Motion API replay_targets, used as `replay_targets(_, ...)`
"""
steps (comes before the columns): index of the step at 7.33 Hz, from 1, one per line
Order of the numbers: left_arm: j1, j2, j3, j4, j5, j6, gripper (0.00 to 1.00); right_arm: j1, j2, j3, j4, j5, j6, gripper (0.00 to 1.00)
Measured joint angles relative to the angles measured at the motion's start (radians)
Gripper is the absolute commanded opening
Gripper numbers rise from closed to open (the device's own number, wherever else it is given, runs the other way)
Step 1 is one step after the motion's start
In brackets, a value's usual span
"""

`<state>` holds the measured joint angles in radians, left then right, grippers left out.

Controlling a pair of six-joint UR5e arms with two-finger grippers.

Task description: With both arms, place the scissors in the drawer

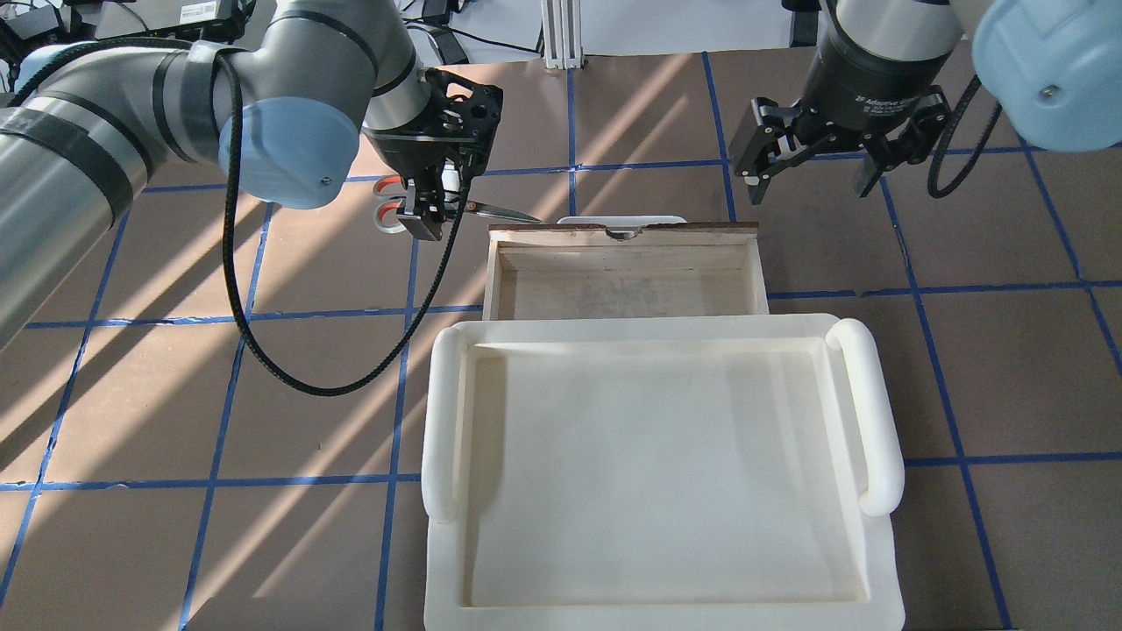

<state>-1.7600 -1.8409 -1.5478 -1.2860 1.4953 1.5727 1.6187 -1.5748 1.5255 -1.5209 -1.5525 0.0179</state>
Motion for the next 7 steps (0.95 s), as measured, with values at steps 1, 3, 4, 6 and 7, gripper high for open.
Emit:
replay_targets(1,-0.045,0.002,0.000,-0.003,0.001,-0.059,0.00,0.000,-0.004,0.006,-0.003,0.002,0.010,1.00)
replay_targets(3,-0.113,-0.011,-0.005,-0.006,-0.001,-0.150,0.00,0.000,-0.012,0.018,-0.005,0.004,0.015,1.00)
replay_targets(4,-0.138,-0.018,-0.010,-0.006,-0.004,-0.178,0.00,0.000,-0.014,0.021,-0.005,0.005,0.016,1.00)
replay_targets(6,-0.178,-0.023,-0.031,-0.004,-0.008,-0.196,0.00,0.000,-0.014,0.022,-0.005,0.005,0.015,1.00)
replay_targets(7,-0.188,-0.023,-0.045,-0.003,-0.009,-0.198,0.00,0.002,-0.014,0.022,-0.005,0.005,0.015,1.00)
